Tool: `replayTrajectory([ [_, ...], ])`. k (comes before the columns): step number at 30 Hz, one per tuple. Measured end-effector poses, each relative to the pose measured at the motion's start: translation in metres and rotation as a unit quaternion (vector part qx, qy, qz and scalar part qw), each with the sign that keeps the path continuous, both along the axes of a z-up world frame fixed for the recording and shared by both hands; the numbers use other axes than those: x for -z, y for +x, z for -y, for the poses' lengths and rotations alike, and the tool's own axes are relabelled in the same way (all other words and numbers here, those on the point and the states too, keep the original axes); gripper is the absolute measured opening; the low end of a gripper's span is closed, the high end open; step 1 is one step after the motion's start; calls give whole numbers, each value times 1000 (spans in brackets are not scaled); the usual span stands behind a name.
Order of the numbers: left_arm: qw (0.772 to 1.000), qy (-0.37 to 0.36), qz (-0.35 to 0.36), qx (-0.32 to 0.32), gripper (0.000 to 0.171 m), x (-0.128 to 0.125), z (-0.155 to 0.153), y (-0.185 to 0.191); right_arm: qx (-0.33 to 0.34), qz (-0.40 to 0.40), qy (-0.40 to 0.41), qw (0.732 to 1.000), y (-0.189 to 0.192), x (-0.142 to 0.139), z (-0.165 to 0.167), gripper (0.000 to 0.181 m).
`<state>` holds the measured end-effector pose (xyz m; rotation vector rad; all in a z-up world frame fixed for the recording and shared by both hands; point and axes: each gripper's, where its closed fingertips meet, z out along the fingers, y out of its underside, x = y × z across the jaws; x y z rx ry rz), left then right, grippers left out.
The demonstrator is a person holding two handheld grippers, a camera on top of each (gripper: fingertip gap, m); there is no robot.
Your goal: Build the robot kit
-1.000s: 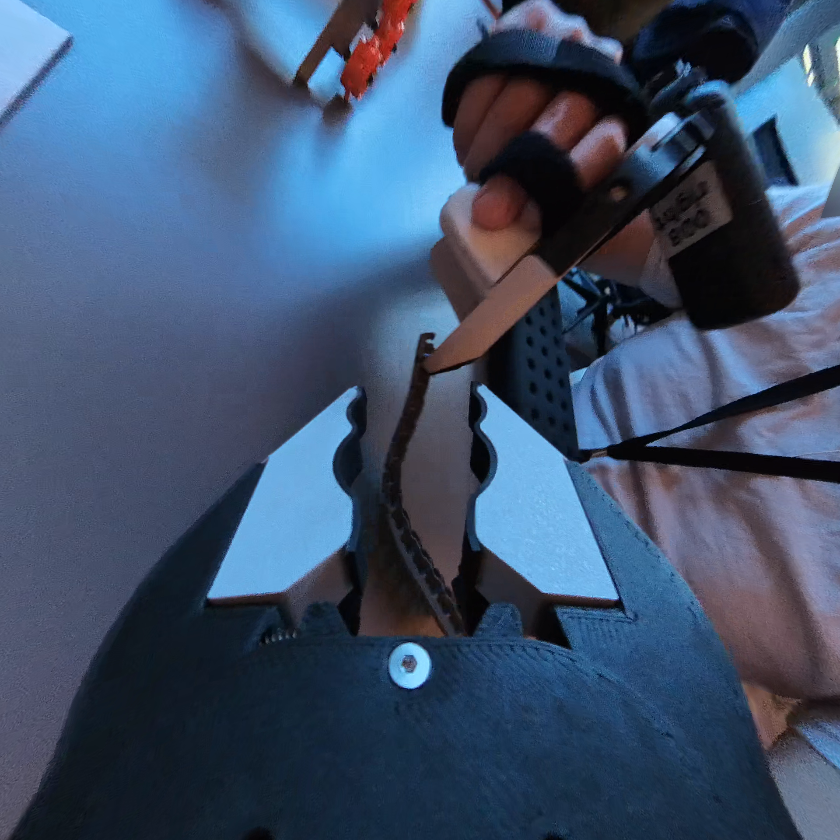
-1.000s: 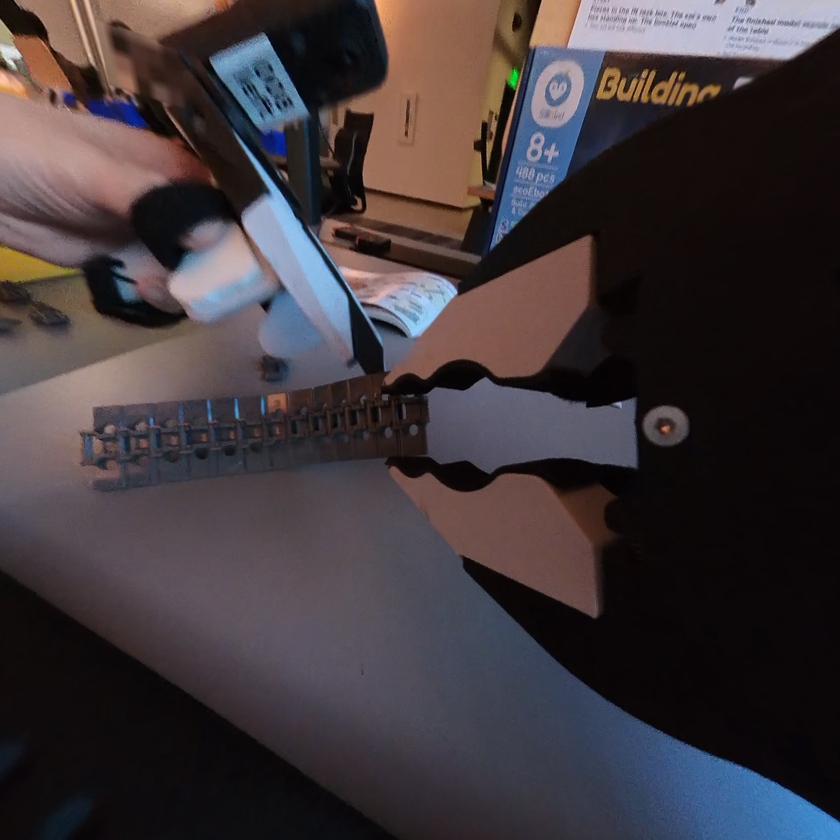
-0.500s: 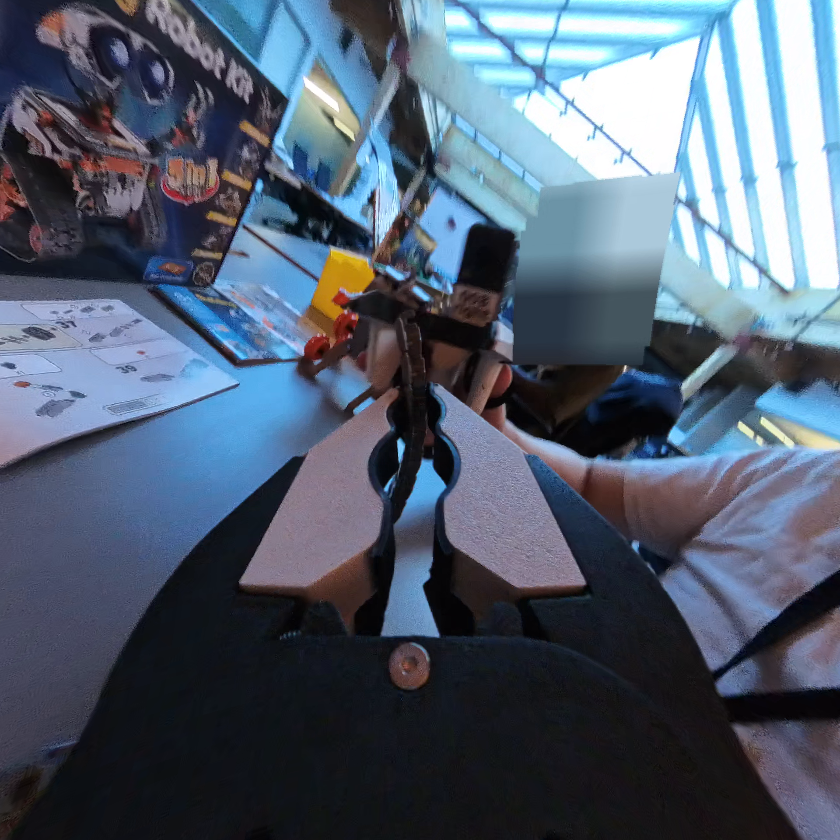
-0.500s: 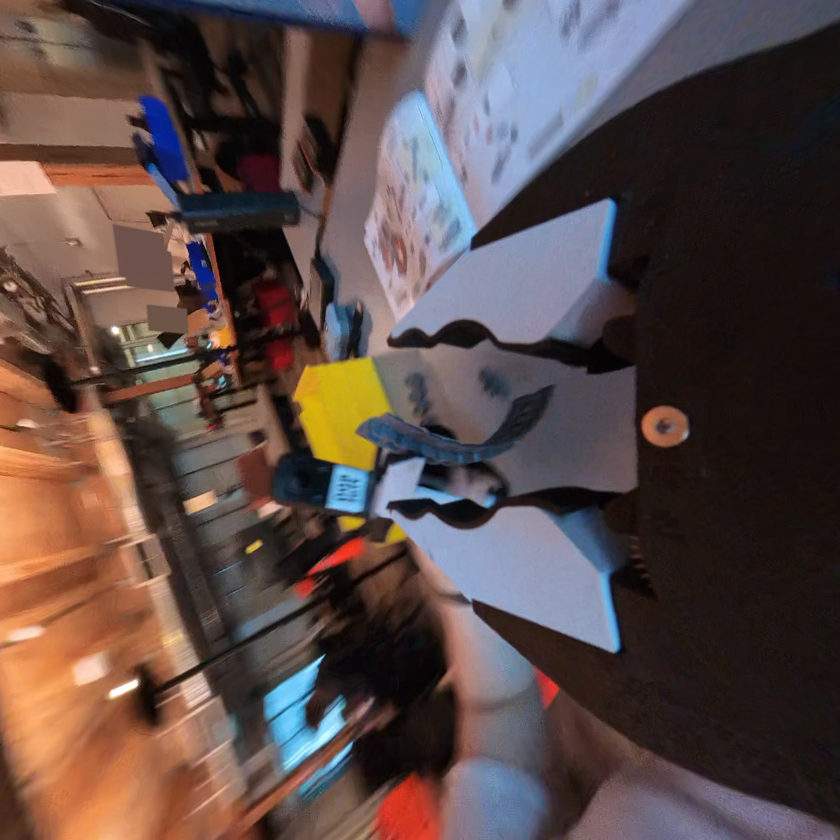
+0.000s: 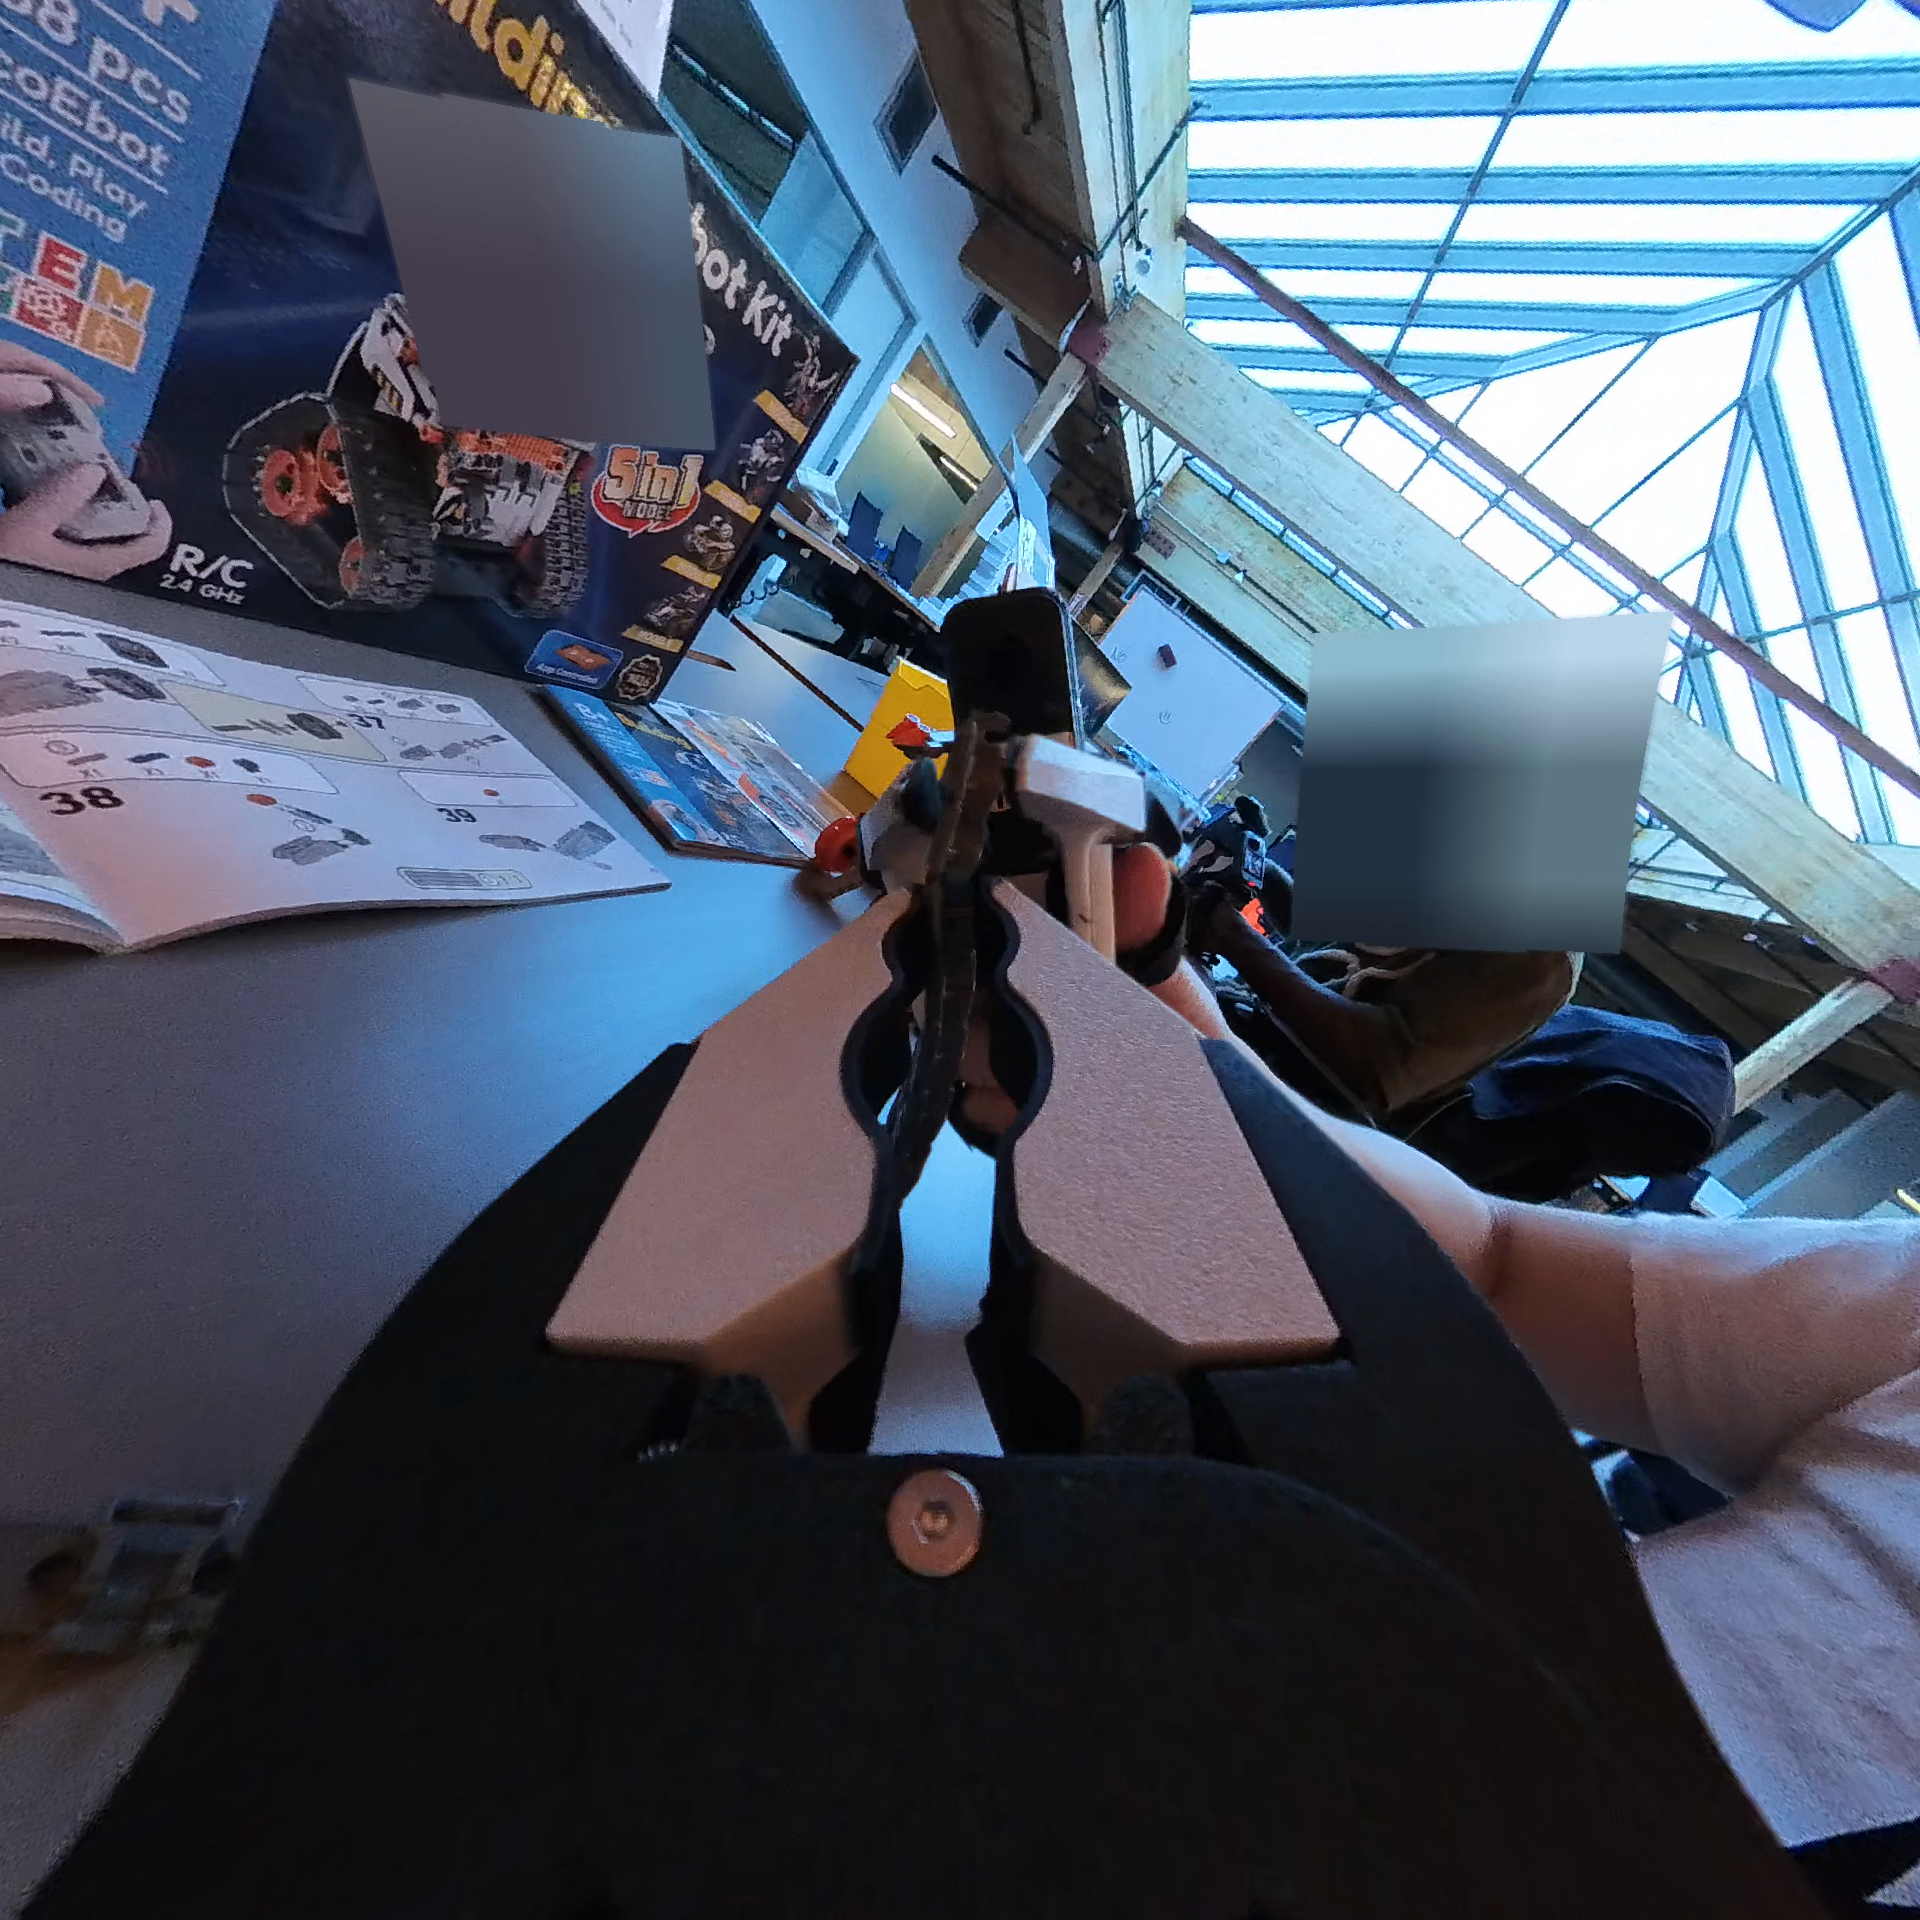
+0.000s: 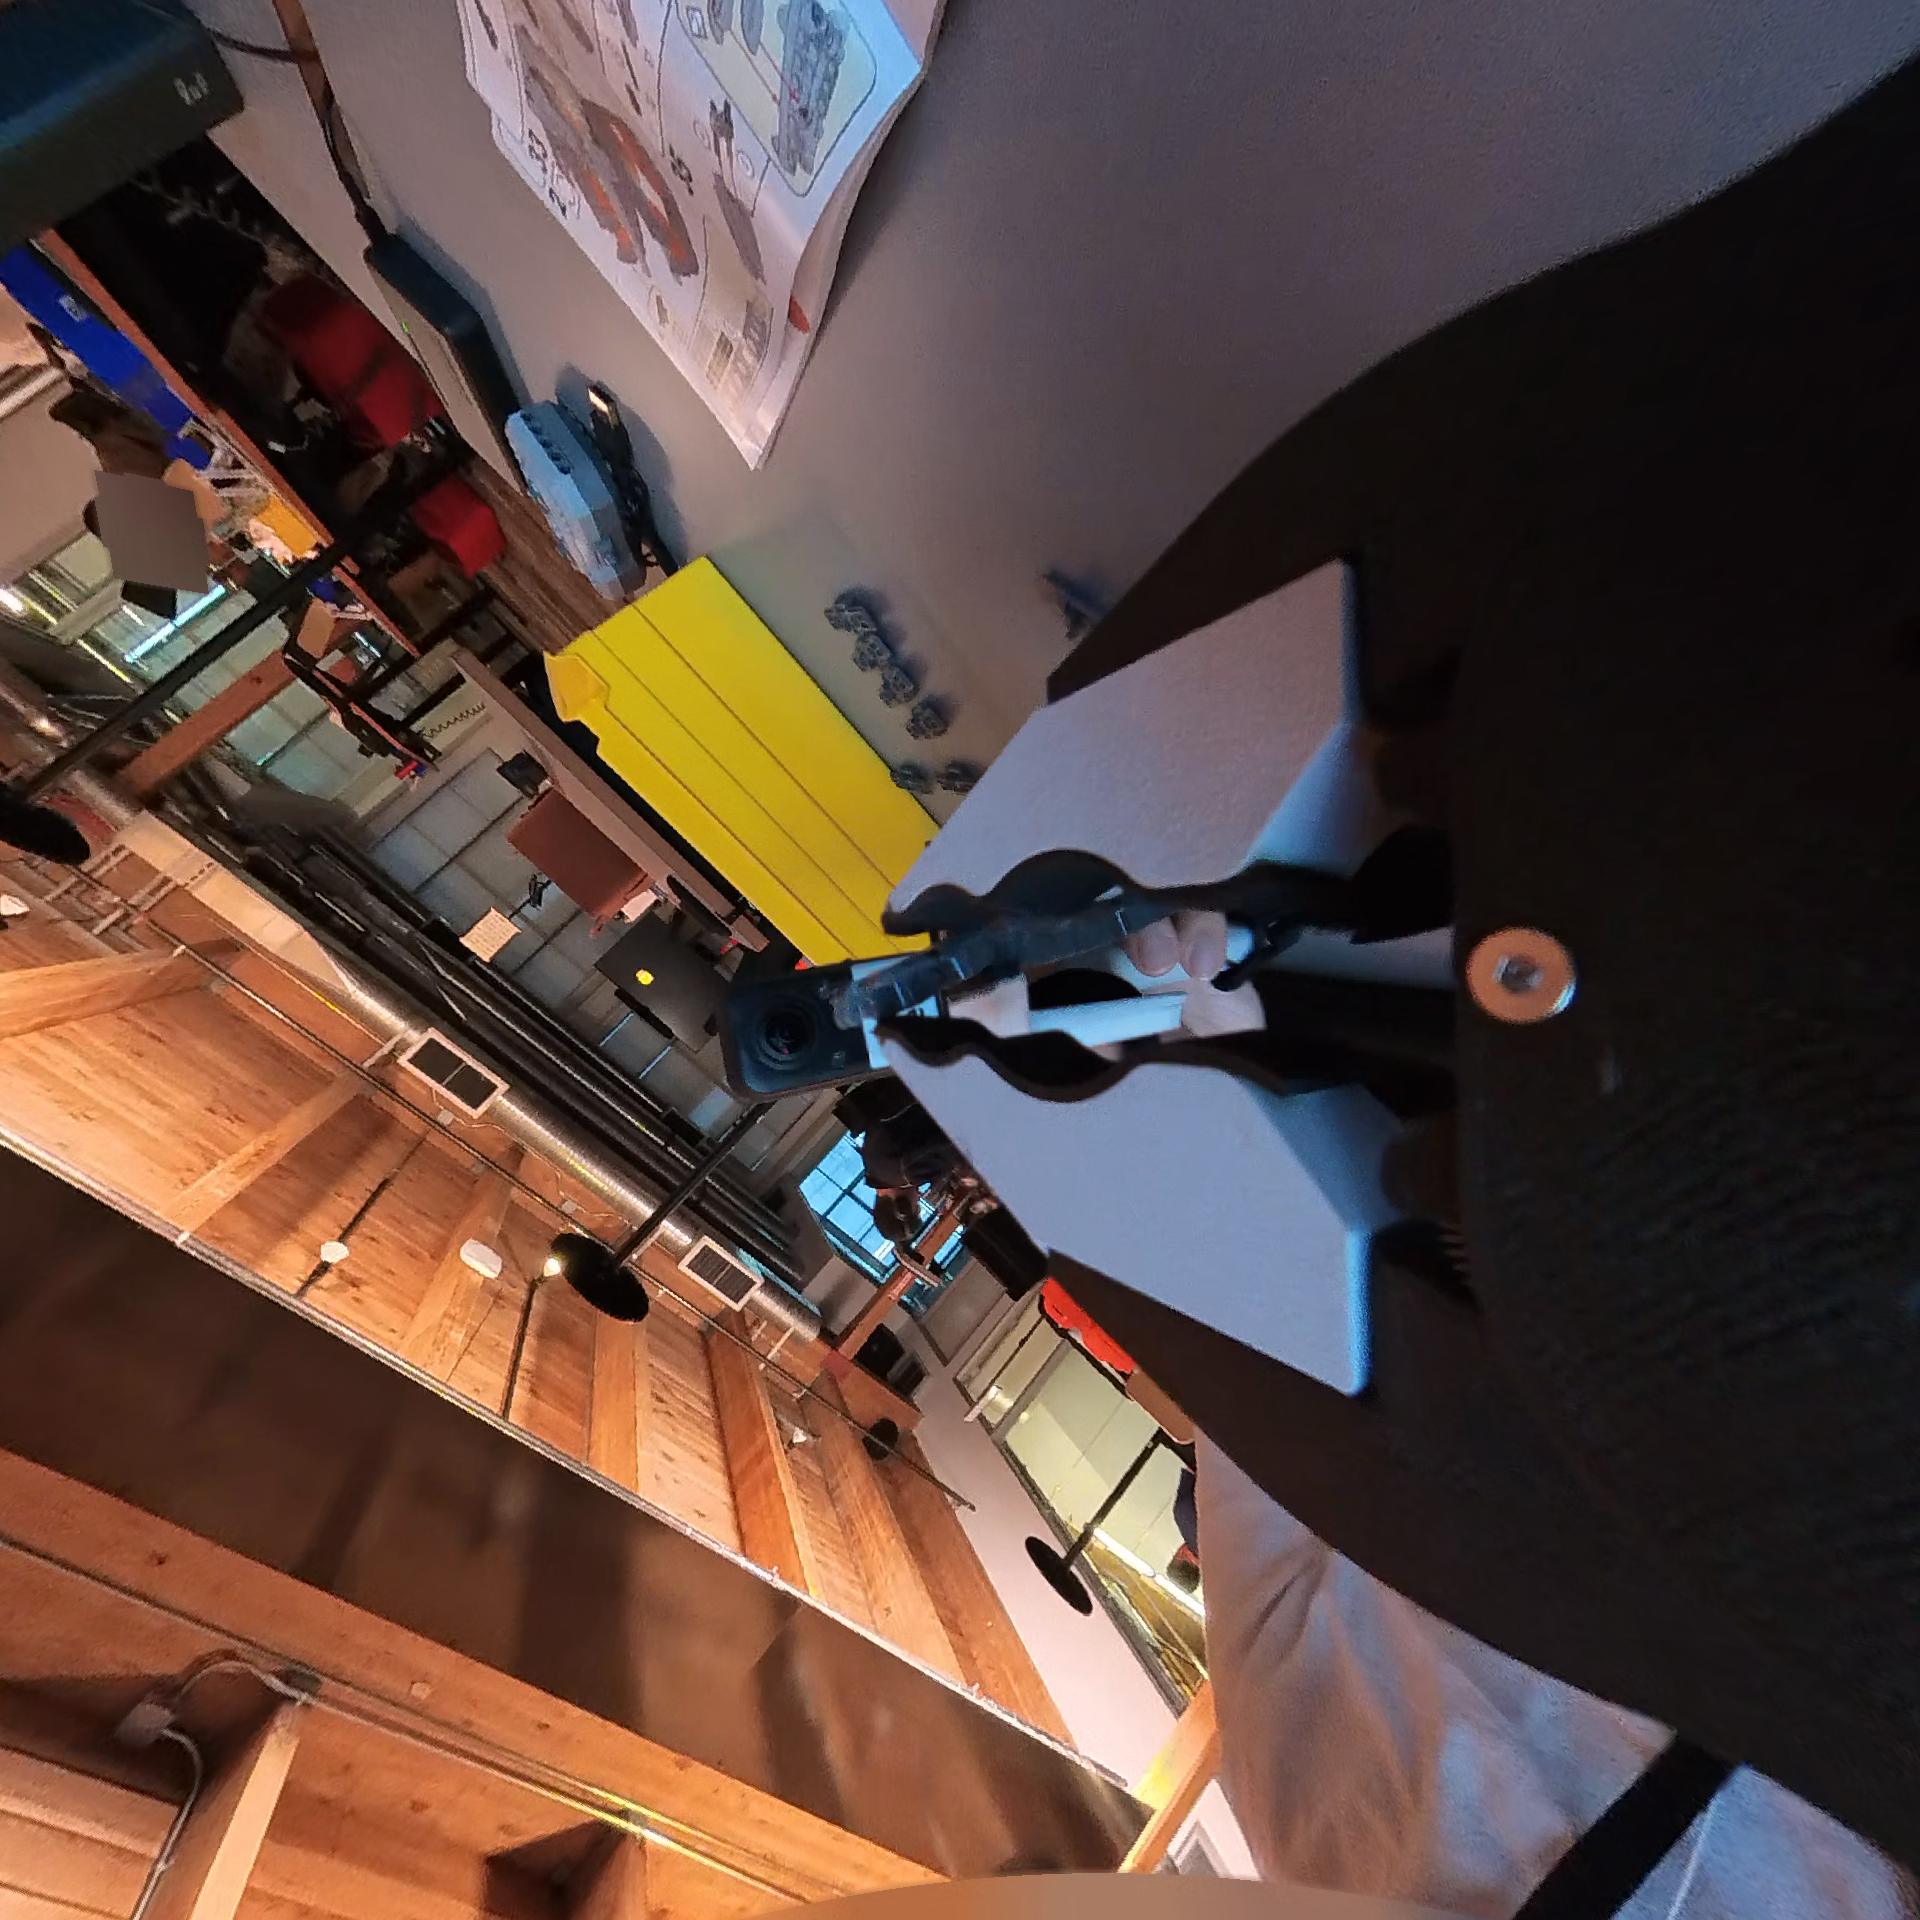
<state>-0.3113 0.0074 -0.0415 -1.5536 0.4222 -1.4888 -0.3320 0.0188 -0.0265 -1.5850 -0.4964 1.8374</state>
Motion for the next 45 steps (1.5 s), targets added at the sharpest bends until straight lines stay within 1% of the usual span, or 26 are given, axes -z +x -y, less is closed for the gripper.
replayTrajectory([
  [3, 1000, -6, 19, 3, 6, -3, -1, -1, -2, -30, -17, 999, -1, -3, -3, 9],
  [6, 1000, -14, 22, 3, 6, 0, -1, 0, -4, -39, -39, 998, -2, 0, -7, 6],
  [9, 996, -58, 54, 42, 8, 0, 3, 5, -36, -47, -67, 996, 0, 2, -4, 6],
  [10, 993, -76, 65, 60, 12, -1, 5, 5, -44, -50, -75, 995, 2, 2, -4, 6],
  [12, 989, -92, 83, 80, 17, -9, 7, -7, -47, -62, -87, 993, 12, 1, -8, 5],
  [13, 992, -73, 87, 62, 20, -18, 3, -20, -48, -65, -93, 992, 18, 0, -10, 5],
  [14, 996, -34, 74, 29, 22, -26, 0, -35, -54, -68, -98, 991, 24, 0, -10, 5],
  [15, 999, 13, 36, -7, 21, -30, -3, -51, -68, -72, -104, 990, 28, -2, -7, 5],
  [16, 998, 54, -20, -41, 19, -29, -5, -65, -92, -71, -110, 987, 31, -4, -1, 5],
  [18, 981, 99, -139, -91, 19, -15, -9, -90, -138, -56, -111, 982, 32, -9, 15, 5],
  [19, 973, 104, -183, -95, 16, -6, -7, -96, -151, -33, -106, 982, 30, -6, 21, 5],
  [21, 964, 91, -240, -68, 13, 15, -3, -100, -146, 45, -74, 985, 21, 10, 27, 5],
  [23, 952, 45, -299, -38, 5, 45, -3, -101, -134, 118, -40, 983, 12, 29, 27, 6],
  [24, 946, 23, -321, -30, 4, 56, -4, -101, -129, 136, -28, 982, 8, 35, 26, 6],
  [25, 943, 5, -333, -16, 6, 64, -3, -98, -123, 150, -24, 981, 5, 41, 24, 5],
  [27, 937, -28, -349, 13, 24, 77, 0, -89, -109, 179, -17, 978, 1, 55, 19, 5],
  [28, 928, -34, -371, 20, 28, 85, 0, -86, -106, 200, -12, 974, 1, 64, 17, 6],
  [30, 900, -16, -434, 14, 33, 99, -3, -88, -101, 232, 1, 967, 3, 79, 13, 6],
  [32, 881, 11, -472, 14, 29, 106, -7, -87, -99, 255, 8, 962, 4, 91, 11, 6],
  [34, 870, 25, -491, 29, 29, 111, -9, -84, -105, 256, -1, 961, 3, 96, 12, 6],
  [35, 860, 38, -507, 36, 29, 115, -11, -84, -108, 256, -6, 961, 3, 98, 12, 6],
  [36, 851, 57, -521, 32, 24, 115, -15, -85, -110, 258, -8, 960, 3, 100, 12, 6],
  [38, 834, 74, -546, 28, 26, 116, -21, -88, -117, 264, -11, 957, 3, 104, 13, 6],
  [41, 826, 89, -555, 43, 25, 116, -23, -88, -132, 267, -24, 954, 3, 109, 18, 6],
  [43, 823, 104, -557, 50, 21, 114, -25, -89, -136, 263, -29, 955, 3, 108, 18, 6],
  [45, 813, 126, -564, 66, 20, 109, -28, -91, -137, 260, -34, 955, 3, 109, 18, 6],
])
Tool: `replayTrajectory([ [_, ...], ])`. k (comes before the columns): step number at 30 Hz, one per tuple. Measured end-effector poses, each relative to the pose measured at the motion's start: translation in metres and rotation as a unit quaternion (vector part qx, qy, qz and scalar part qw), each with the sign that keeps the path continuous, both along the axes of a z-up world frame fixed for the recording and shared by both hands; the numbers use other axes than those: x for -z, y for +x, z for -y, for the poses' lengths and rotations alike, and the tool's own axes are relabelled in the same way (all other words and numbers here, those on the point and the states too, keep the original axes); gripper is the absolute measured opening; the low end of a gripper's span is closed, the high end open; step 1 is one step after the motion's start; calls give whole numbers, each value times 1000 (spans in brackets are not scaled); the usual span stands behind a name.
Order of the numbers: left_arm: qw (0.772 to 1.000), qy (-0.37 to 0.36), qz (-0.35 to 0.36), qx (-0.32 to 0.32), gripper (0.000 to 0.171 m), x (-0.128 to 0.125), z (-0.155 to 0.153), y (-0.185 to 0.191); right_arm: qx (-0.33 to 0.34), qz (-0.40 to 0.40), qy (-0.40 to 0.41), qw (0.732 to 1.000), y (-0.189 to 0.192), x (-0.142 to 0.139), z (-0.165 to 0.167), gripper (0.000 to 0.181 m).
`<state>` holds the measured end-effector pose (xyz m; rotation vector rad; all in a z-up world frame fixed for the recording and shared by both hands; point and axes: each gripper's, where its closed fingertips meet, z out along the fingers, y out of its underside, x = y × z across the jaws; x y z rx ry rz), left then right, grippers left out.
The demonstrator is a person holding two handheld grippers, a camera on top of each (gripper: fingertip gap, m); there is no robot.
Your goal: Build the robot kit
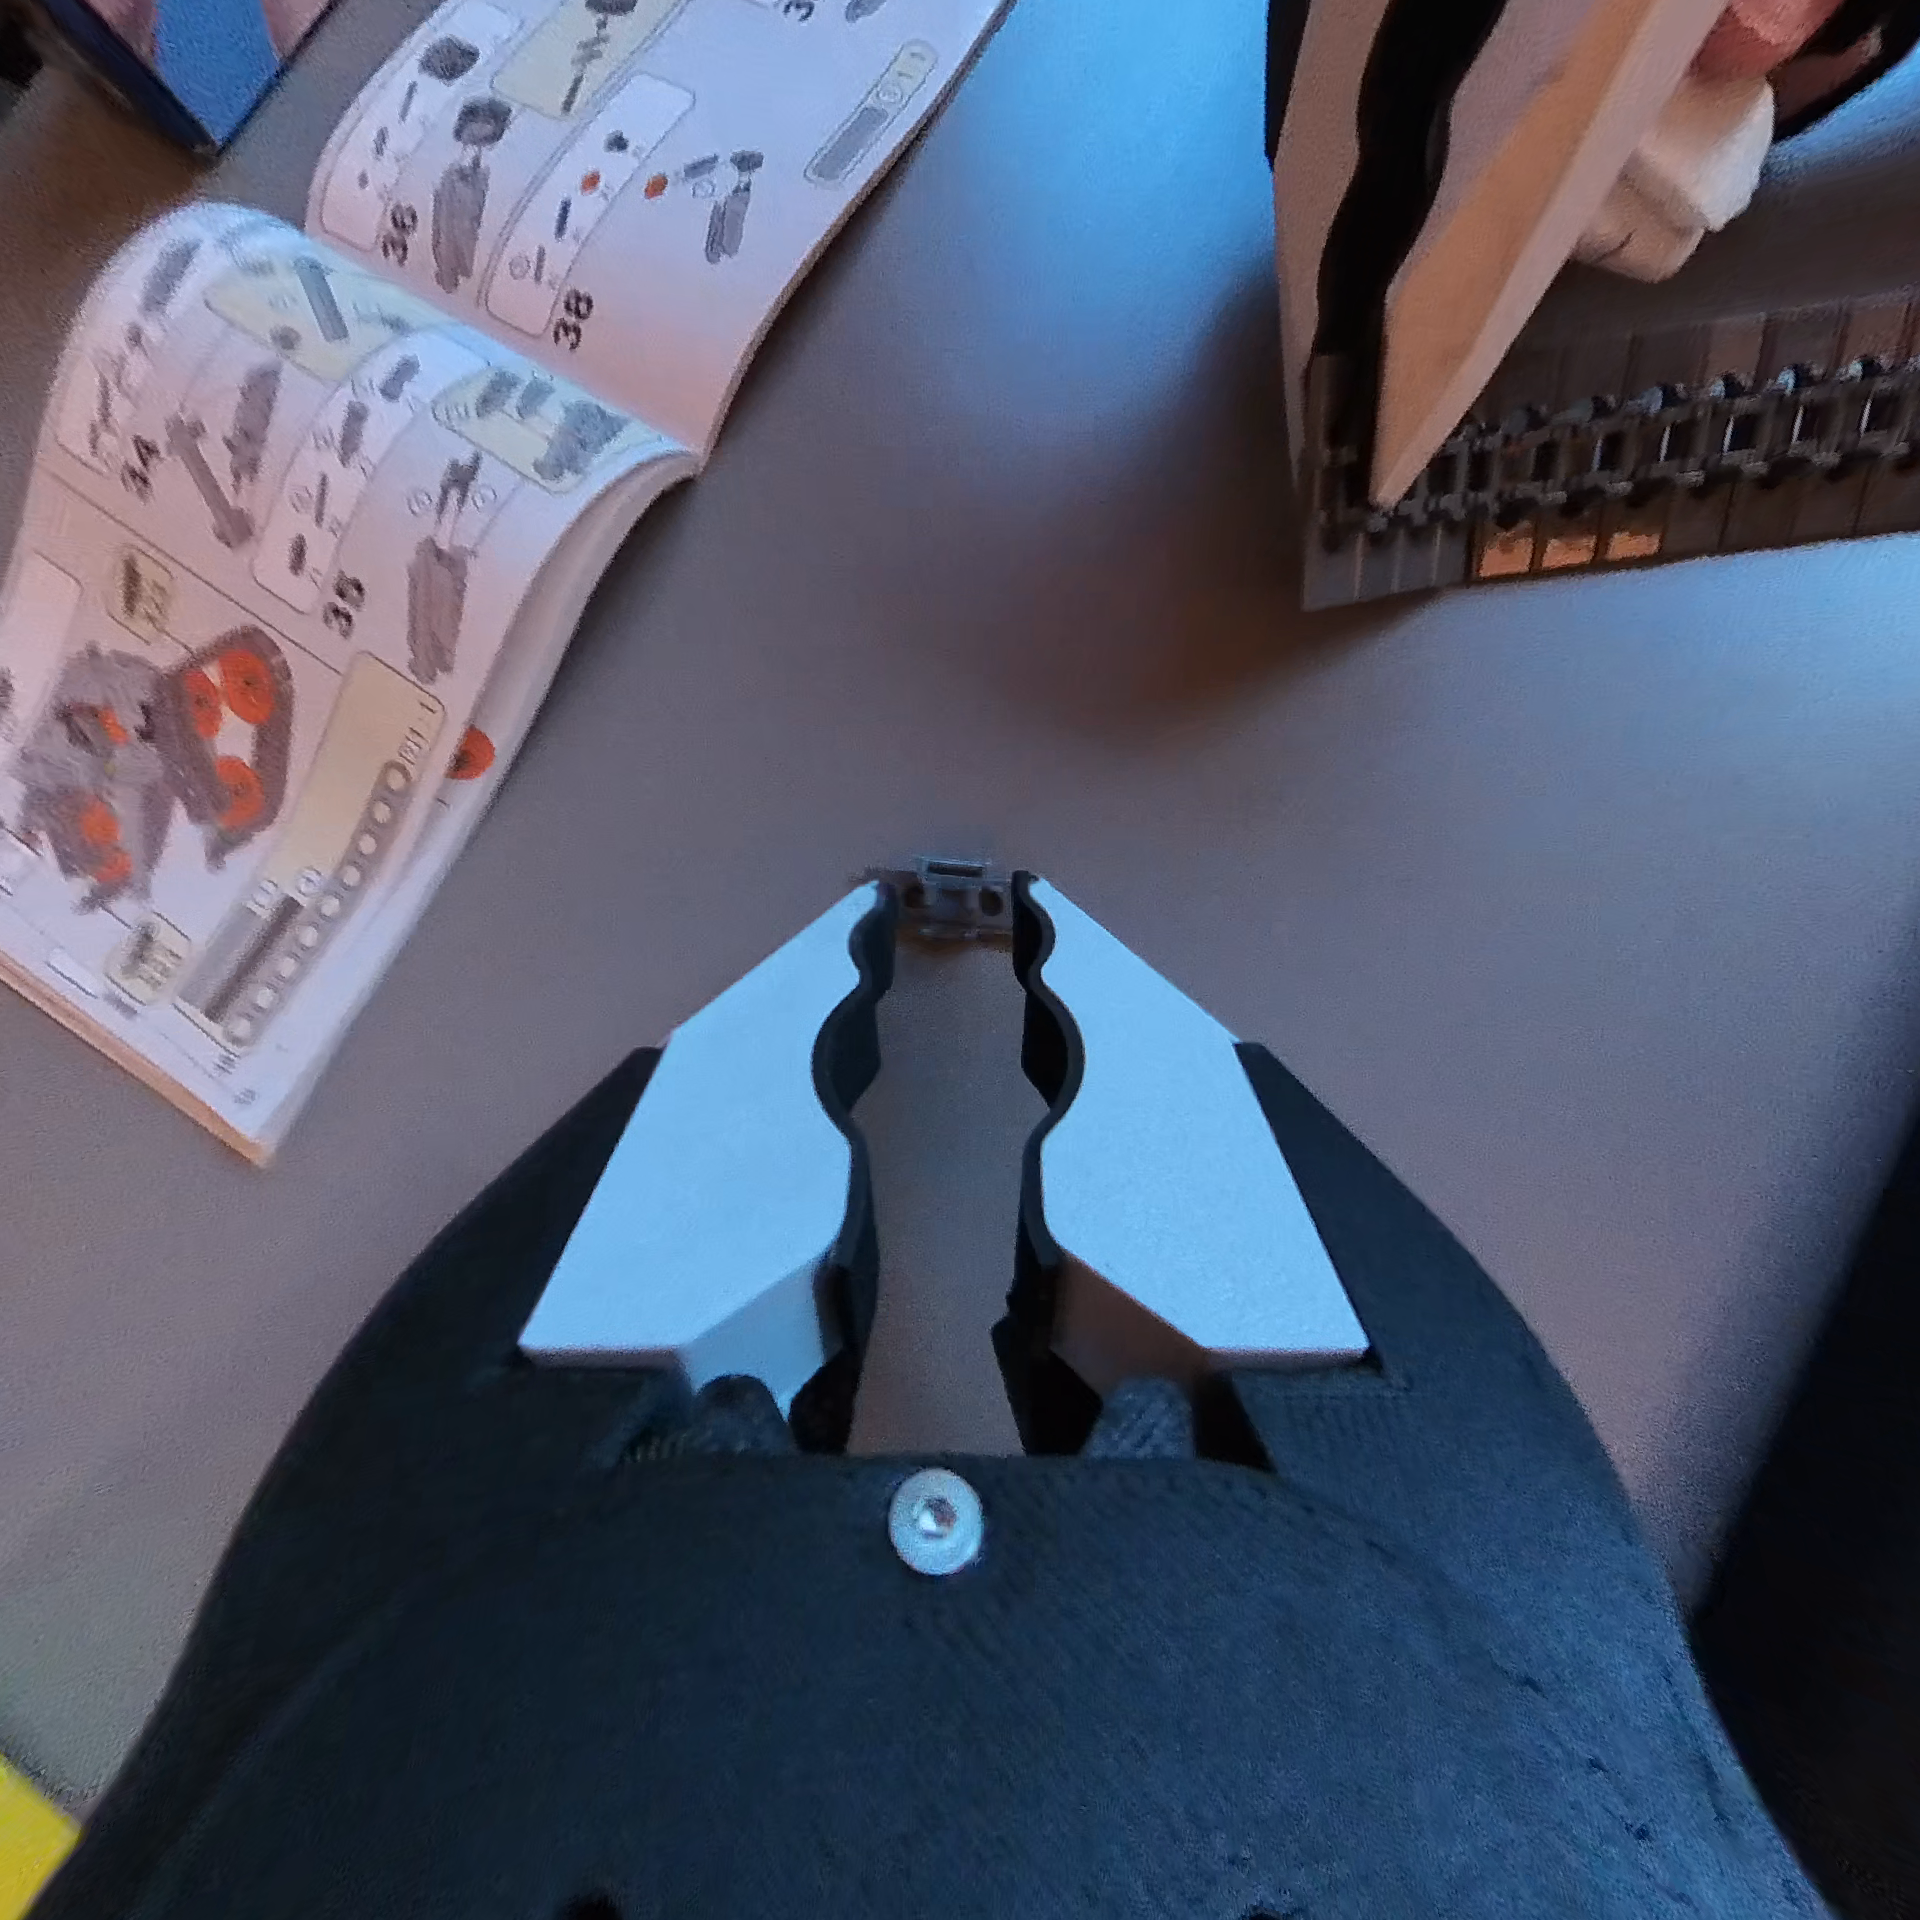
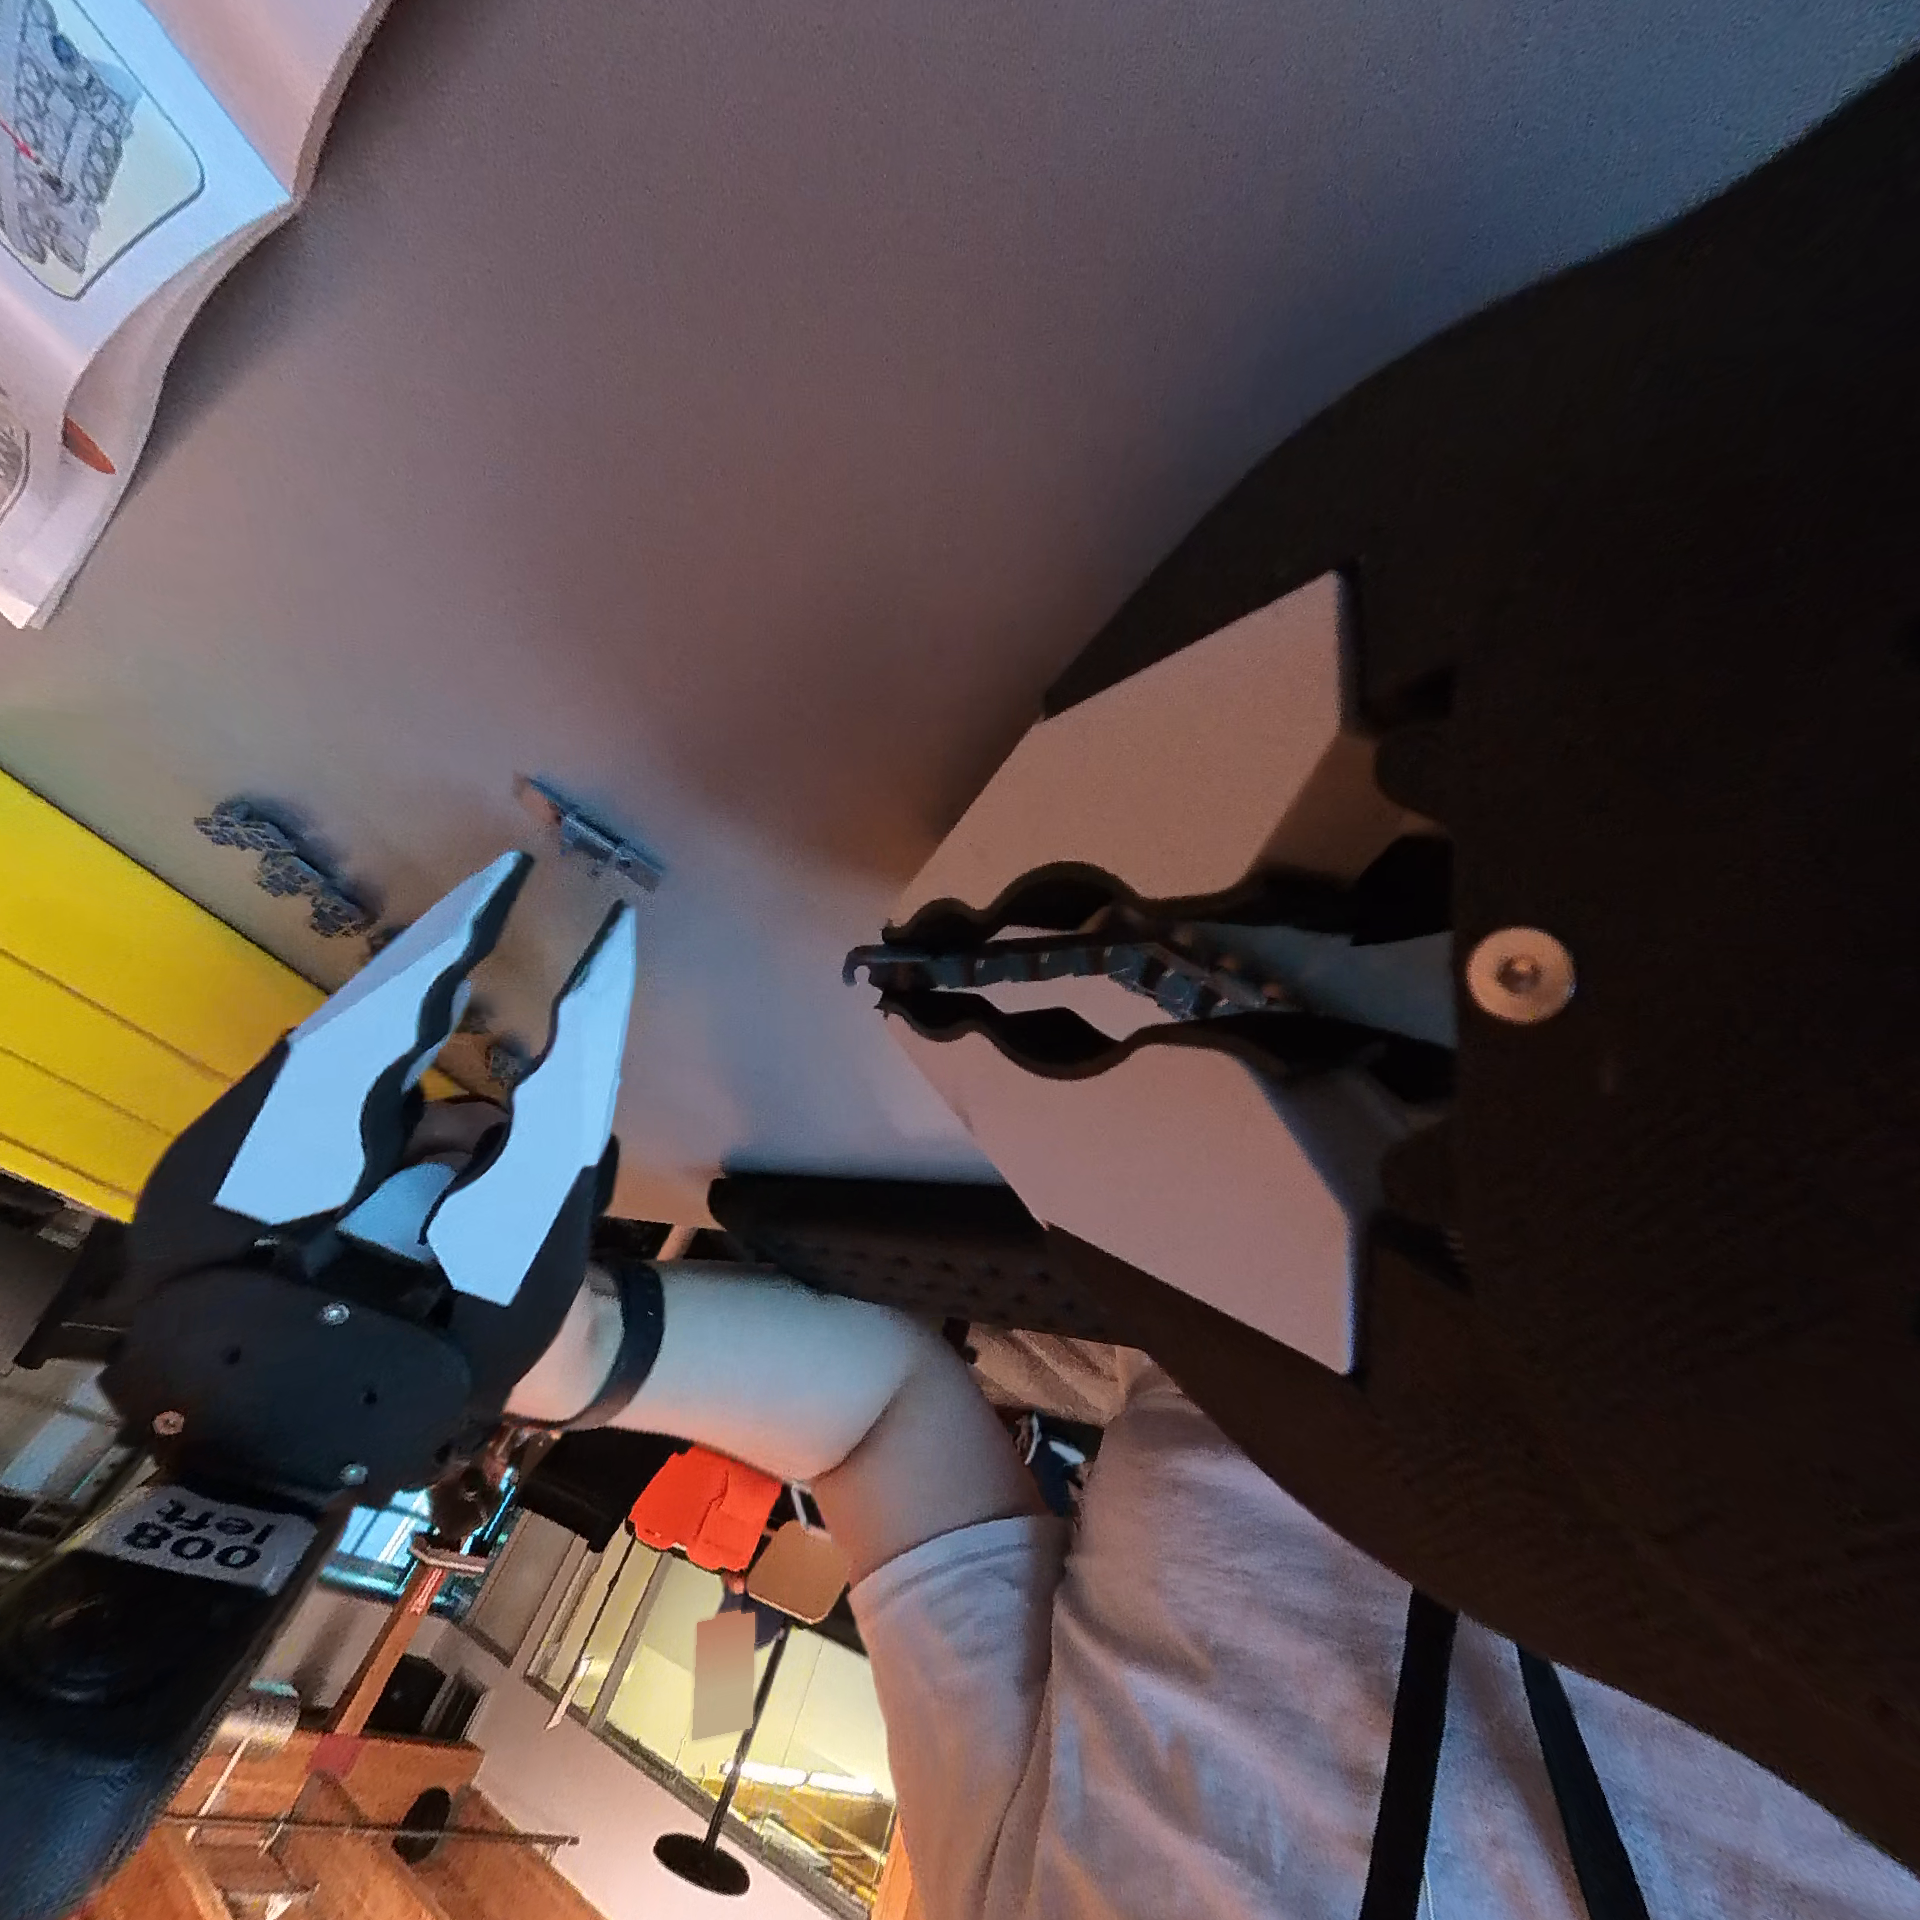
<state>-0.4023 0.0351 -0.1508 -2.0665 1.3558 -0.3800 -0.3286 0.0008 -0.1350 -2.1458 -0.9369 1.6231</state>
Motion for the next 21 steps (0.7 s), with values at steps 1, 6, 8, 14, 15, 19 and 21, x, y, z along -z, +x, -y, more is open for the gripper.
replayTrajectory([
  [1, 1000, 14, -10, 17, 18, -3, -3, -2, 0, -1, -4, 1000, 0, 0, 0, 6],
  [6, 996, -32, -15, 86, 15, -11, -3, 5, -4, -4, -15, 1000, 0, 1, 0, 6],
  [8, 995, -54, -40, 76, 31, -7, -5, 4, -5, -4, -15, 1000, 1, 0, 1, 6],
  [14, 992, -82, -64, 72, 23, -1, -3, 1, -9, -4, -20, 1000, 1, 1, 3, 6],
  [15, 992, -84, -65, 73, 21, 0, -2, 1, -10, -5, -21, 1000, 1, 1, 3, 6],
  [19, 989, -91, -84, 83, 20, 9, 1, -2, -10, -6, -26, 1000, 2, 1, 3, 6],
  [21, 988, -94, -92, 85, 23, 12, 2, -2, -10, -5, -28, 1000, 2, 1, 2, 6],
])
